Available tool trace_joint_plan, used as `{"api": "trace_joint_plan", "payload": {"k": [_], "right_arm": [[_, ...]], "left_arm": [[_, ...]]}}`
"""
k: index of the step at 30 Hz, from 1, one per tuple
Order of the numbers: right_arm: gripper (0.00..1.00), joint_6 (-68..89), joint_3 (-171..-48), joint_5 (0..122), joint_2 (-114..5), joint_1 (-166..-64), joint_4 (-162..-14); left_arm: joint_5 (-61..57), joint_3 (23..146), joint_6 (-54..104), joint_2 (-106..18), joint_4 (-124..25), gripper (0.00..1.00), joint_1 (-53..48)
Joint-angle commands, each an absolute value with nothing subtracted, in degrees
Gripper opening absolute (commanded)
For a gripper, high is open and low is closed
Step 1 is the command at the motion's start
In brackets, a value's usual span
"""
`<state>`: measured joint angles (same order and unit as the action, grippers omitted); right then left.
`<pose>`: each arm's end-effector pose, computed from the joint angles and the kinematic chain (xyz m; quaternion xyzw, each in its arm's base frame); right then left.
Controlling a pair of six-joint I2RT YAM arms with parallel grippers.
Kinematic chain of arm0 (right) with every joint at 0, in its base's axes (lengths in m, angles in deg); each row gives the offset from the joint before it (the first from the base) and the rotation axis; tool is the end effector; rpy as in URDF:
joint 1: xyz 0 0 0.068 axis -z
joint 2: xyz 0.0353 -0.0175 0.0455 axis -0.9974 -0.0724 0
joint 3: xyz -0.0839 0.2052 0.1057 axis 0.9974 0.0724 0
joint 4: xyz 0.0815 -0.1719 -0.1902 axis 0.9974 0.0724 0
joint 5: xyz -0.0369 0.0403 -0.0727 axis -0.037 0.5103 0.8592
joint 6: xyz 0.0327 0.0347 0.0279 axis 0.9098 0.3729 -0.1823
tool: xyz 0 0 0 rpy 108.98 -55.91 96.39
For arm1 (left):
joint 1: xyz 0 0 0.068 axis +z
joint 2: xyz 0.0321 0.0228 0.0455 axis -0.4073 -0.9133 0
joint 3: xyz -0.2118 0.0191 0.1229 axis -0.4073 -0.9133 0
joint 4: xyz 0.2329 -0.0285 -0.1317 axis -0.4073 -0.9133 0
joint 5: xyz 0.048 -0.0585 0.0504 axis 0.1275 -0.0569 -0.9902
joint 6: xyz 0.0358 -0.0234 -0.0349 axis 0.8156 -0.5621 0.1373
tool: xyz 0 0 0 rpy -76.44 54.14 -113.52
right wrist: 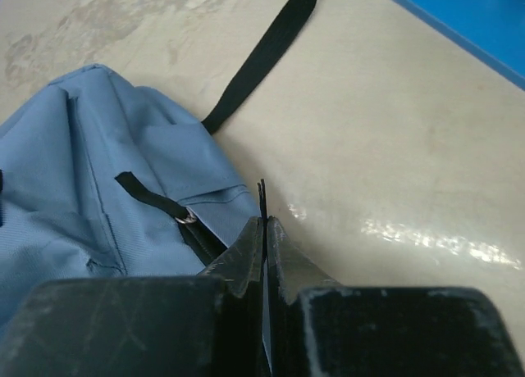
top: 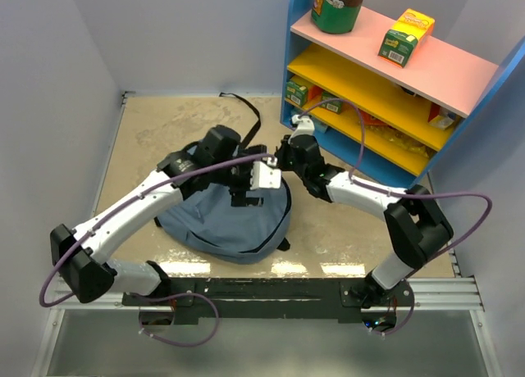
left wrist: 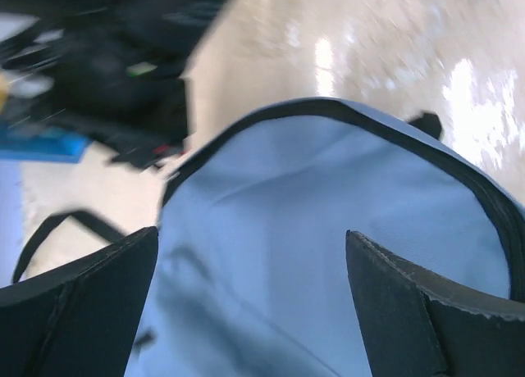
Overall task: Pack the student bag
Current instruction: Zip the student bag at the center of the board, then reset both arms
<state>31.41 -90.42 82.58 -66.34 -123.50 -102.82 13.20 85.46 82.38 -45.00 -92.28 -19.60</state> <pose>0.3015 0.2216 0.2057 -0.0053 0.8275 0.2175 0.5176 0.2061 -0.2173 0.3130 0.6907 0.5831 -0.1811 0.3875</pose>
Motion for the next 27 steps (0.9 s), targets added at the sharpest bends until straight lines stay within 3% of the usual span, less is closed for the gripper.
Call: {"api": "trace_joint_plan", "payload": {"k": [1,2,3,5,6,11,18,27], "right_arm": [[0.25,30.17,-89.87,82.59,-62.75,-120.48,-105.06],[0.40,29.81,-90.75,80.92,-63.88,-120.48,-104.45],[0.64,29.37,-91.71,79.52,-64.68,-120.48,-102.35],[0.83,29.46,-94.44,79.67,-65.57,-120.56,-99.70],[0.97,29.28,-94.71,80.55,-65.13,-120.48,-99.17],[0.99,27.70,-93.39,81.00,-58.64,-120.48,-96.54],[0.99,26.21,-91.73,82.23,-52.49,-120.39,-87.22],[0.99,25.24,-83.90,83.54,-42.46,-120.56,-85.28]], "left_arm": [[10.85,89.25,73.83,-40.13,-95.48,1.00,-16.40],[9.87,88.81,72.52,-39.07,-94.69,1.00,-15.79],[9.34,88.46,70.16,-37.58,-94.25,1.00,-13.87],[9.86,89.50,68.65,-37.22,-95.90,1.00,-10.27],[9.78,89.68,66.64,-37.22,-97.22,1.00,-9.03],[7.57,87.14,62.41,-37.65,-96.09,1.00,3.59],[21.72,87.49,57.74,-43.98,-92.49,1.00,26.29],[17.79,72.29,54.84,-39.77,-78.17,1.00,31.94]]}}
